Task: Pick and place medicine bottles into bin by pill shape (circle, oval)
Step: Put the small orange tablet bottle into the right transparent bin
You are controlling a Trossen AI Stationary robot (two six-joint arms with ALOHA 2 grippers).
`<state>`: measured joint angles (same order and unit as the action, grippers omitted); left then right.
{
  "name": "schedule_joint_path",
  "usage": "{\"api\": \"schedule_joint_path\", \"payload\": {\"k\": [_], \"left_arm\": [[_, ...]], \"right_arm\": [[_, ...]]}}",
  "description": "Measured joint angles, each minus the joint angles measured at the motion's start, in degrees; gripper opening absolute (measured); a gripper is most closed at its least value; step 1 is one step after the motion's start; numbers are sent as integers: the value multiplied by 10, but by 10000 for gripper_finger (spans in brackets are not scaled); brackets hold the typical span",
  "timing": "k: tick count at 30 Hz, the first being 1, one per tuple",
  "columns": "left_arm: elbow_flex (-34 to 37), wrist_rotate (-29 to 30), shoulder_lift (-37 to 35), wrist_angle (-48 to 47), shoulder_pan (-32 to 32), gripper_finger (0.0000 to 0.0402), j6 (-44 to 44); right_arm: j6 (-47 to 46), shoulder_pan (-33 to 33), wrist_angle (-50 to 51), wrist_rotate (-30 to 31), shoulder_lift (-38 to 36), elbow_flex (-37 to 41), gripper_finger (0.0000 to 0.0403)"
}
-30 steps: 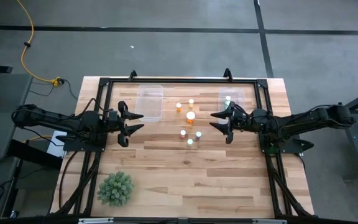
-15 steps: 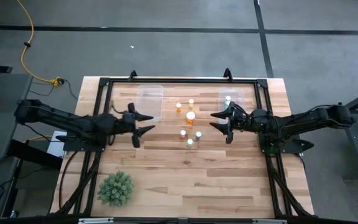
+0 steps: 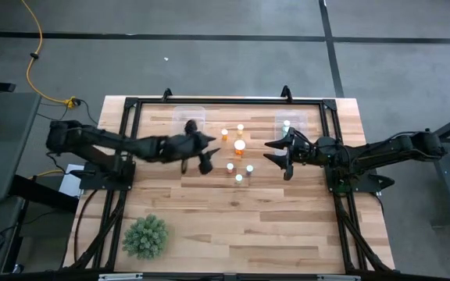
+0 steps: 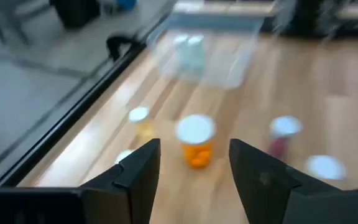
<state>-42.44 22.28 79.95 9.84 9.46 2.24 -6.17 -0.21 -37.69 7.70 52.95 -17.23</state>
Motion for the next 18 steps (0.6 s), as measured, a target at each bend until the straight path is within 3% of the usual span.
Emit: {"api": "schedule_joint_path", "payload": {"k": [8, 13, 18], "left_arm": [[-169, -129, 122, -181, 120, 224, -15], [-228, -189, 184, -211, 169, 241, -9], [-251, -202, 225, -222, 192, 246, 10]], "right_arm": [[1, 0, 7, 0, 0, 0, 190], [1, 0, 9, 0, 0, 0, 190], [2, 0, 12, 0, 0, 0, 190]]}}
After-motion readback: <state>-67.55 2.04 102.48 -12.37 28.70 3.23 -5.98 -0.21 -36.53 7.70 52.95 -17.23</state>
